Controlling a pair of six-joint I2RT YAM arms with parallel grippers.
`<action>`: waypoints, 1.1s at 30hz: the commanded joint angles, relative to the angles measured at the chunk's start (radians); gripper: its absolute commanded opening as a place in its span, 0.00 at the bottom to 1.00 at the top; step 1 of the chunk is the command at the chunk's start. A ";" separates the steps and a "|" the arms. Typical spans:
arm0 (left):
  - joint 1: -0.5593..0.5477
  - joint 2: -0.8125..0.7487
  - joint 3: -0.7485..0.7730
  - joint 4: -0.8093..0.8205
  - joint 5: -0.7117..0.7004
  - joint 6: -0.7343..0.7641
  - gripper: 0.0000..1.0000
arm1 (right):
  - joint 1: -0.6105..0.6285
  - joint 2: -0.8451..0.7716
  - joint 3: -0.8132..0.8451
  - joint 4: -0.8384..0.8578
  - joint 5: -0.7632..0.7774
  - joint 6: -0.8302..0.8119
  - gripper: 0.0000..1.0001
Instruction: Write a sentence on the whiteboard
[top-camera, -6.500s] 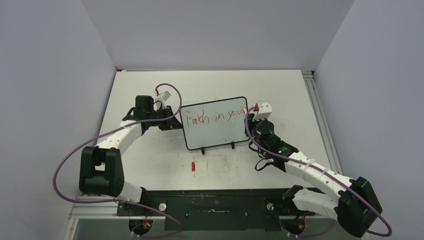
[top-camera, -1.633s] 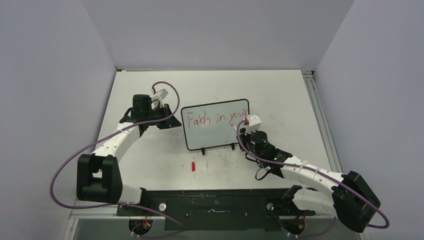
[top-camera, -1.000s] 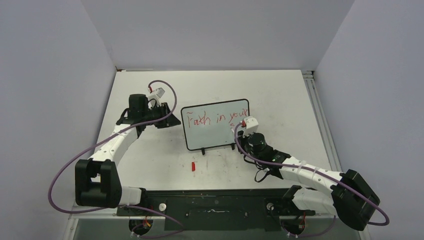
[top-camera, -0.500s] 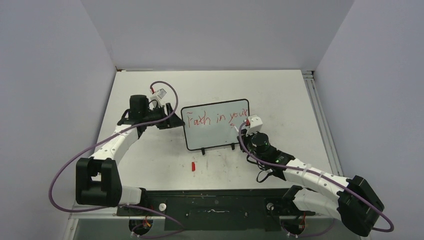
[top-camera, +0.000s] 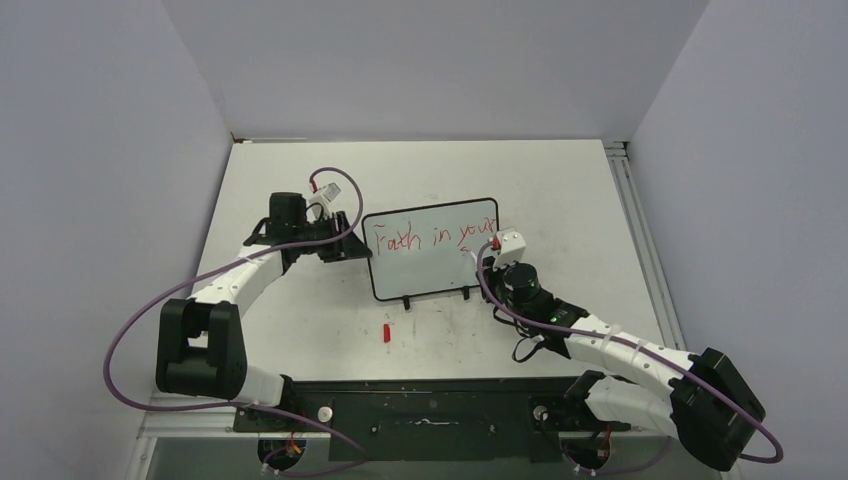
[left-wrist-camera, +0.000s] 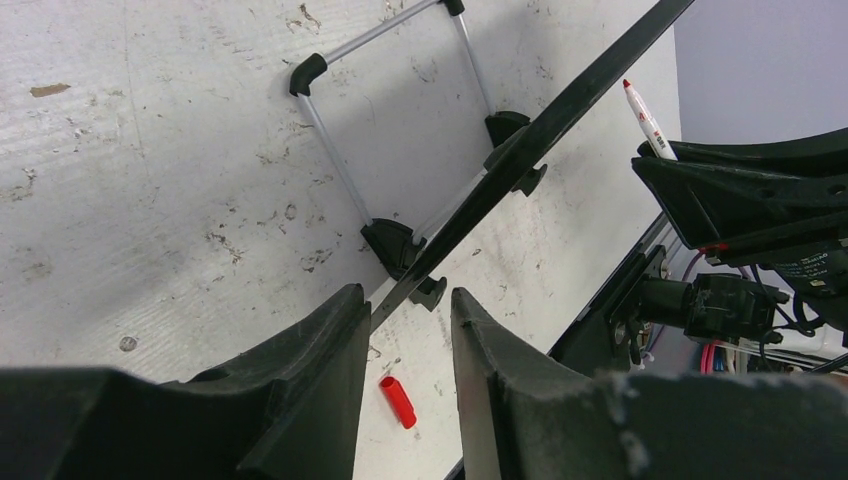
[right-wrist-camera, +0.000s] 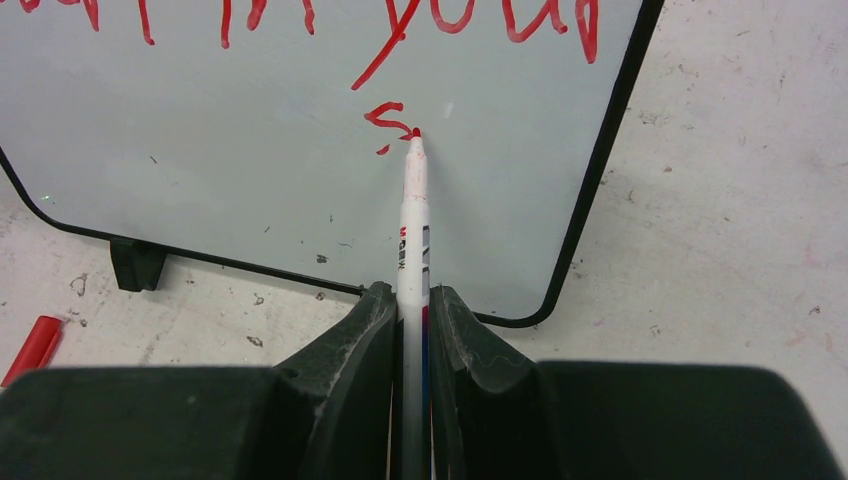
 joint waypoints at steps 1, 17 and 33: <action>-0.006 0.005 0.031 0.038 0.009 0.005 0.32 | -0.007 0.007 0.018 0.057 -0.010 -0.008 0.05; -0.009 0.010 0.035 0.025 -0.008 0.015 0.18 | -0.016 0.042 0.013 0.048 -0.001 0.005 0.05; -0.008 0.006 0.037 0.019 -0.016 0.019 0.14 | -0.032 0.000 -0.003 0.016 0.050 0.028 0.05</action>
